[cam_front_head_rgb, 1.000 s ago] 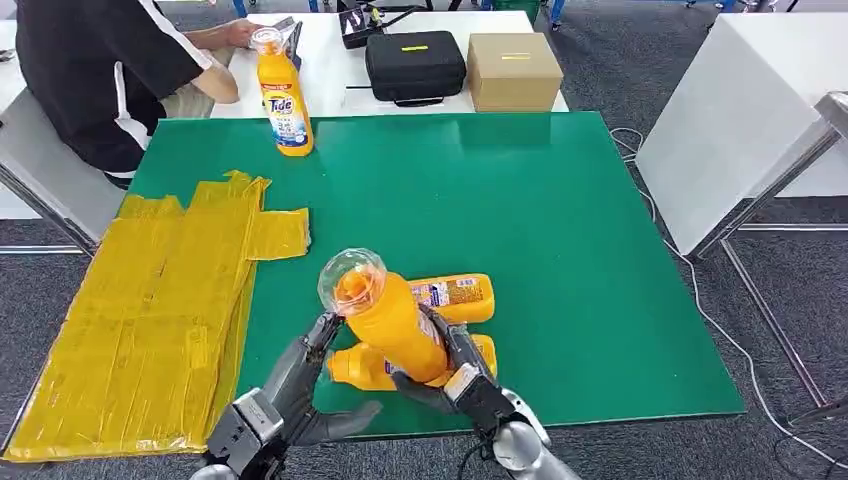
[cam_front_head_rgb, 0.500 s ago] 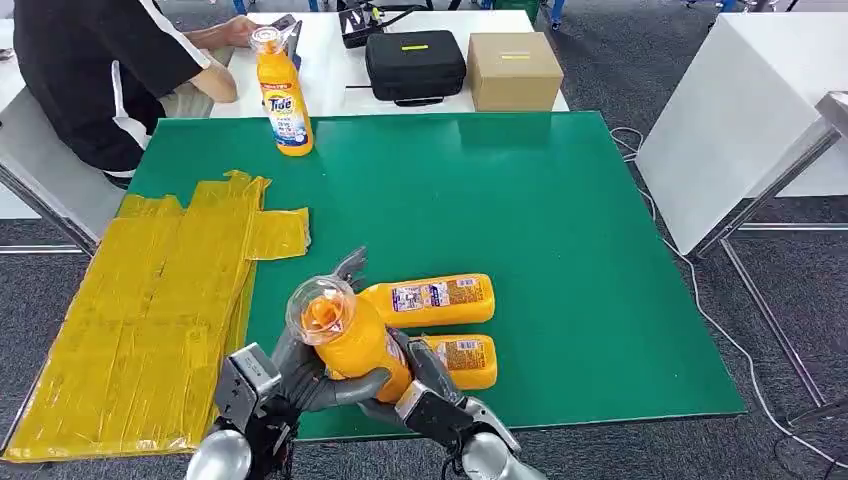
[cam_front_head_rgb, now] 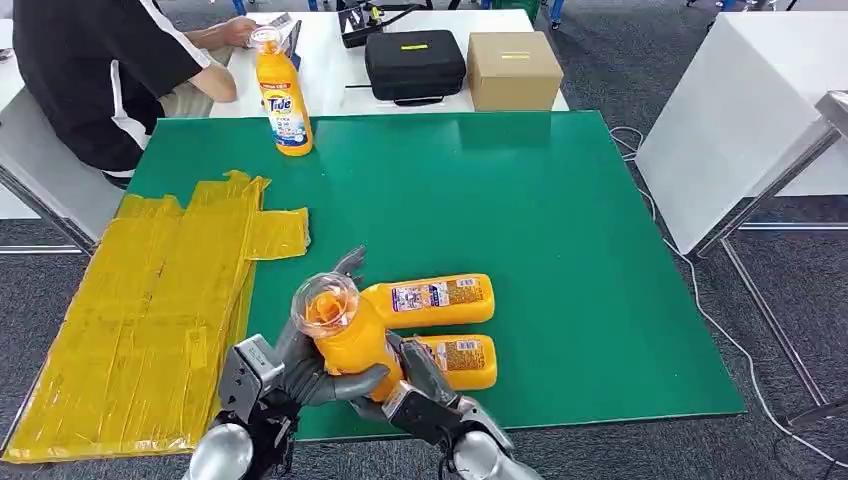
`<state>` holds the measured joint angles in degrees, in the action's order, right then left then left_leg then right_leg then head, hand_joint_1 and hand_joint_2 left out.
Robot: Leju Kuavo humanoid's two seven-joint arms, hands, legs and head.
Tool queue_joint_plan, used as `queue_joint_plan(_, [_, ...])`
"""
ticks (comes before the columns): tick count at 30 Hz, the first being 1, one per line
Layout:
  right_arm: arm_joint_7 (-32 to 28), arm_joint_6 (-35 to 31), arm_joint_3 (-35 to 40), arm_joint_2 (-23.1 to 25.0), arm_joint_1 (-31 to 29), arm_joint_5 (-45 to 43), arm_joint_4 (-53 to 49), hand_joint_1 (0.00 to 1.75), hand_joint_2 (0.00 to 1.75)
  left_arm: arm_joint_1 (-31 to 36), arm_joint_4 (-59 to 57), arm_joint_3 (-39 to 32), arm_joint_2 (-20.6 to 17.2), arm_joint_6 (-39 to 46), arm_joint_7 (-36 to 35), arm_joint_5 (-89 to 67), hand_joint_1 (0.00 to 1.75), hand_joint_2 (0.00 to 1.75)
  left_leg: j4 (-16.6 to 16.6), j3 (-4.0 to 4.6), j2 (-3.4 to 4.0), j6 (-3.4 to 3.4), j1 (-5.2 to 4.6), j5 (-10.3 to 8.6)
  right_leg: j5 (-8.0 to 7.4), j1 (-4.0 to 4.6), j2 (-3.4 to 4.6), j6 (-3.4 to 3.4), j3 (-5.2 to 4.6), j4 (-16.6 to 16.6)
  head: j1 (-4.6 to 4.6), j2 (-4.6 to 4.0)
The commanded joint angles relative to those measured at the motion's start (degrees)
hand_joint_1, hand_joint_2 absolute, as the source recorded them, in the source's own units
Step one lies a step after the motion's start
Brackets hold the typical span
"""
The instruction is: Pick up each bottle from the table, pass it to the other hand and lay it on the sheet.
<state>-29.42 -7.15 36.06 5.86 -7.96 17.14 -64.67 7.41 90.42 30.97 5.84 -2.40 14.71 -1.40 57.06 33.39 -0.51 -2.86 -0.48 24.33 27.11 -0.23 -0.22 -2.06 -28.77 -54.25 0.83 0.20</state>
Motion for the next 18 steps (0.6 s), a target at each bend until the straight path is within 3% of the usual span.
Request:
queue_joint_plan(1, [-0.7,-3.0,5.3,0.1,-1.2,3.6,2.2,1.75,1.75,4.0,-4.7,0.1,1.6,-0.3,-0.3,0.0,0.00,1.75,0.0,-0.10,-0.04,0.15,0.03,0.02,0.03,0.02,-0.06,0.04,0.13,0.0,0.00,0.00])
queue_joint_plan(9, [-0.2,-4.6,3.2,-0.7,0.1,4.3,-2.1,1.75,1.75,5.1,-6.1,-0.2,2.0,-0.4,-0.3,-1.1,0.00,1.75,0.0,-0.02,-0.08,0.10,0.02,0.00,0.02,0.01,-0.09,0.02,0.07,0.0,0.02,-0.02])
queue_joint_plan(10, [-0.2,-4.6,3.0,-0.8,0.1,4.2,-2.2,1.75,1.75,5.1,-6.1,-0.3,2.0,-0.4,-0.3,-1.1,0.24,1.75,0.0,-0.09,-0.10,0.16,0.03,0.03,0.06,0.02,-0.12,0.03,0.15,0.0,0.00,-0.02])
queue_joint_plan(11, [-0.3,-4.6,2.6,-0.8,0.4,4.1,-2.6,1.75,1.75,5.2,-6.2,-0.4,2.0,-0.4,-0.2,-1.2,1.45,1.75,0.0,-0.06,-0.09,0.13,0.03,0.01,0.04,0.02,-0.11,0.03,0.11,0.0,0.00,-0.02])
queue_joint_plan(12, [-0.5,-4.6,2.1,-0.9,0.7,4.0,-3.1,1.75,1.75,5.1,-6.2,-0.7,2.0,-0.4,-0.2,-1.2,1.68,1.75,0.0,-0.13,-0.13,0.18,0.04,0.04,0.07,0.02,-0.15,0.04,0.21,0.0,0.02,-0.02])
queue_joint_plan(13, [-0.5,-4.5,1.8,-0.9,0.8,4.0,-3.2,1.75,1.75,5.0,-6.2,-0.8,2.0,-0.4,-0.2,-1.2,1.71,1.75,0.0,-0.10,-0.12,0.15,0.02,0.02,0.06,0.01,-0.14,0.03,0.15,0.0,0.00,0.00])
queue_joint_plan(17, [-0.9,-5.3,0.2,-1.2,0.8,3.9,-4.0,1.75,1.75,5.0,-7.0,-1.4,2.1,-0.3,-0.1,-1.2,1.24,1.75,0.0,-0.07,-0.06,0.12,0.02,0.01,0.03,0.00,-0.07,0.02,0.11,0.0,0.02,0.00])
queue_joint_plan(18, [-0.9,-5.6,-0.4,-1.5,0.9,3.6,-4.3,1.75,1.75,5.0,-7.1,-1.5,2.1,-0.4,0.0,-1.0,1.34,1.75,0.0,-0.15,-0.08,0.17,0.02,0.04,0.06,0.01,-0.10,0.04,0.20,0.1,0.02,-0.02])
